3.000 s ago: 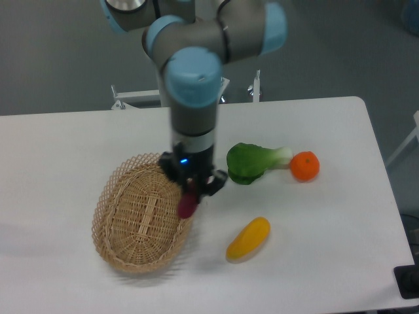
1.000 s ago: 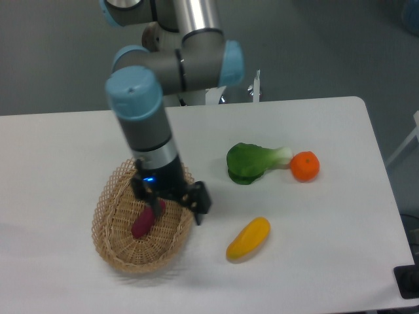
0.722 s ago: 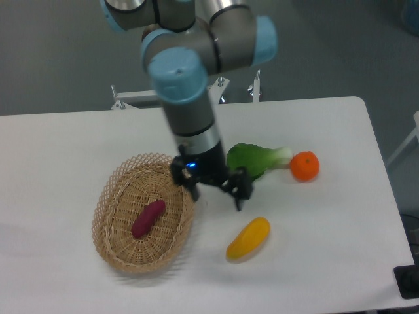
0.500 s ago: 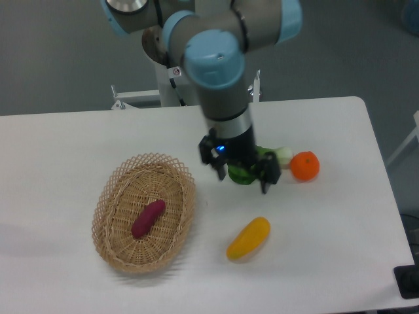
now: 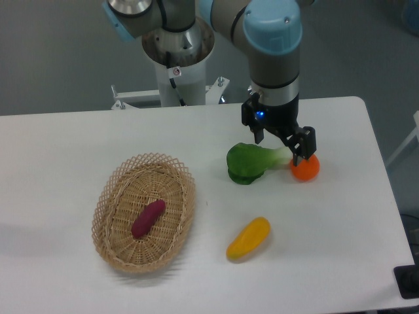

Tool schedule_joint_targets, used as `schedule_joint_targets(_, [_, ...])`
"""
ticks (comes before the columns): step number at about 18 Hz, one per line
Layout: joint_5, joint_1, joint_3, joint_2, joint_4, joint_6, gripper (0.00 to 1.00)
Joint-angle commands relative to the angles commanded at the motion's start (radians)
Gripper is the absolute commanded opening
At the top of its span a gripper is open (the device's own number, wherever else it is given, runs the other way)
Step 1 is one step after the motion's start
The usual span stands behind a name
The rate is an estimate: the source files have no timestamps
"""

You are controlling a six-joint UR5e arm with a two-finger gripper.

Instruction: Place the sweet potato in the basket

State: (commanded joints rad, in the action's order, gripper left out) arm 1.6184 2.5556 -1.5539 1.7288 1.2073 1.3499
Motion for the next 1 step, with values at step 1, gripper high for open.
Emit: schedule_joint_targets(1, [-0.002,0.0,0.0,0.002,-0.002,0.0,1.0])
